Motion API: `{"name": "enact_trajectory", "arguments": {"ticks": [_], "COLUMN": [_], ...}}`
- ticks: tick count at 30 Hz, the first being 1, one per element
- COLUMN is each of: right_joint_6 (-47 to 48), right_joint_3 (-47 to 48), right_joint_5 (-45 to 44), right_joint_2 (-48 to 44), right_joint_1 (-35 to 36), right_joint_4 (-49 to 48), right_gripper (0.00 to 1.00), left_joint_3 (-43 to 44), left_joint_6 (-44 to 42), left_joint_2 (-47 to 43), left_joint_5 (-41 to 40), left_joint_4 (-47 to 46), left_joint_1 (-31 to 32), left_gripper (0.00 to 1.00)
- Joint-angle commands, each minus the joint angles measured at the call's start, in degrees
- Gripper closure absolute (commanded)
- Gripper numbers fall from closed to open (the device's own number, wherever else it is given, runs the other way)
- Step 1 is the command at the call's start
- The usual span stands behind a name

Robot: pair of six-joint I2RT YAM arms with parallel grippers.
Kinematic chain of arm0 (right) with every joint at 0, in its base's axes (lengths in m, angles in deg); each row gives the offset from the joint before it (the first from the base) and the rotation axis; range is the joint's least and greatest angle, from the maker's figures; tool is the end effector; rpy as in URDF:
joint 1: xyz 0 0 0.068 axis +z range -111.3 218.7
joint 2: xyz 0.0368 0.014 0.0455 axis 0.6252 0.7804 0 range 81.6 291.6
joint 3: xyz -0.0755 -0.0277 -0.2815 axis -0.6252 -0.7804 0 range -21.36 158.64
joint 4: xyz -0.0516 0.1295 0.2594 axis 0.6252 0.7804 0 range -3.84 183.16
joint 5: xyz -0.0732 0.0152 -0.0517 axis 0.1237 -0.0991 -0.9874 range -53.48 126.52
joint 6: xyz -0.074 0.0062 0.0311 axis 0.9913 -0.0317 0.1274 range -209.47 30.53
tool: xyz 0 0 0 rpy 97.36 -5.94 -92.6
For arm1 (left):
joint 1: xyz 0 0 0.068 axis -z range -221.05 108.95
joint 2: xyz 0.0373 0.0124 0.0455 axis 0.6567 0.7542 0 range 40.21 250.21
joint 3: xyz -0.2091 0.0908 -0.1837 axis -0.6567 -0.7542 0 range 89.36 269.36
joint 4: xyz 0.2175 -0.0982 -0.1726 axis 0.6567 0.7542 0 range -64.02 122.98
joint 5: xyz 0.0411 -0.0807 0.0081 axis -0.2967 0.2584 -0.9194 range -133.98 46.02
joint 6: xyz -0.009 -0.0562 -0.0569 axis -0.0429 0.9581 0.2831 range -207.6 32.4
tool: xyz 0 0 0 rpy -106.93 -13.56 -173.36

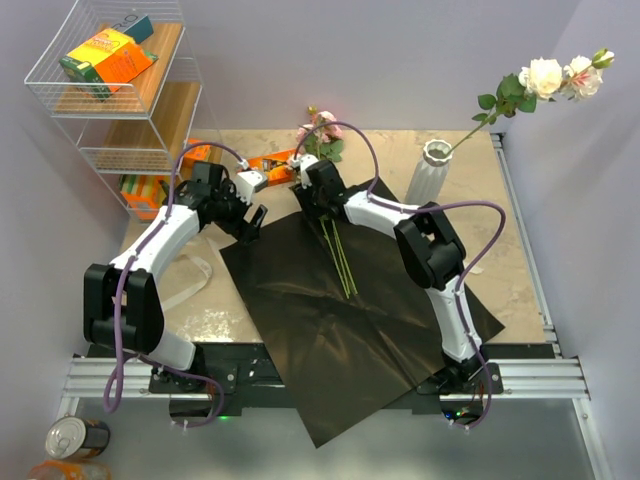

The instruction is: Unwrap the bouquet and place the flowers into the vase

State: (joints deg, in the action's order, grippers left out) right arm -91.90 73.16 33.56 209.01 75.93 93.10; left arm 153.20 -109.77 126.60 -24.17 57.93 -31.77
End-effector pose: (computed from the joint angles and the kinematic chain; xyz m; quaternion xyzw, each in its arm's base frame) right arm 0.4566 0.3424 0.1459 -0.2603 0.8672 0.1218 0.4066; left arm 0.3561 -0.0821 0.2319 0.3048 0.8889 -0.1291 0.3168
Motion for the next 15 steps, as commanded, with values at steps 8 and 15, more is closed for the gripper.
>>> {"name": "enact_trajectory", "arguments": {"ticks": [8, 15], "right_joint_6": [-1.25, -2.48], "right_joint_3": [-0.29, 4.69], "right_joint_5": [-2.67, -7.14], "right_joint_2": [-6.29, -3.15], "right_joint_1": [0.56, 0.91], "right_joint_4": [-2.45, 3.07], "right_gripper": [0.59, 0.59], "left_joint_3": [-1.25, -1.78], "left_joint_6": [-1.03, -1.47], "left_joint_2": [-2.37, -2.72], "left_joint_5": [2.95, 3.04], "left_joint_4": [-1.27, -0.92], "left_joint_1": [-0.66, -0.66], "left_gripper": [0.06, 0.06]}}
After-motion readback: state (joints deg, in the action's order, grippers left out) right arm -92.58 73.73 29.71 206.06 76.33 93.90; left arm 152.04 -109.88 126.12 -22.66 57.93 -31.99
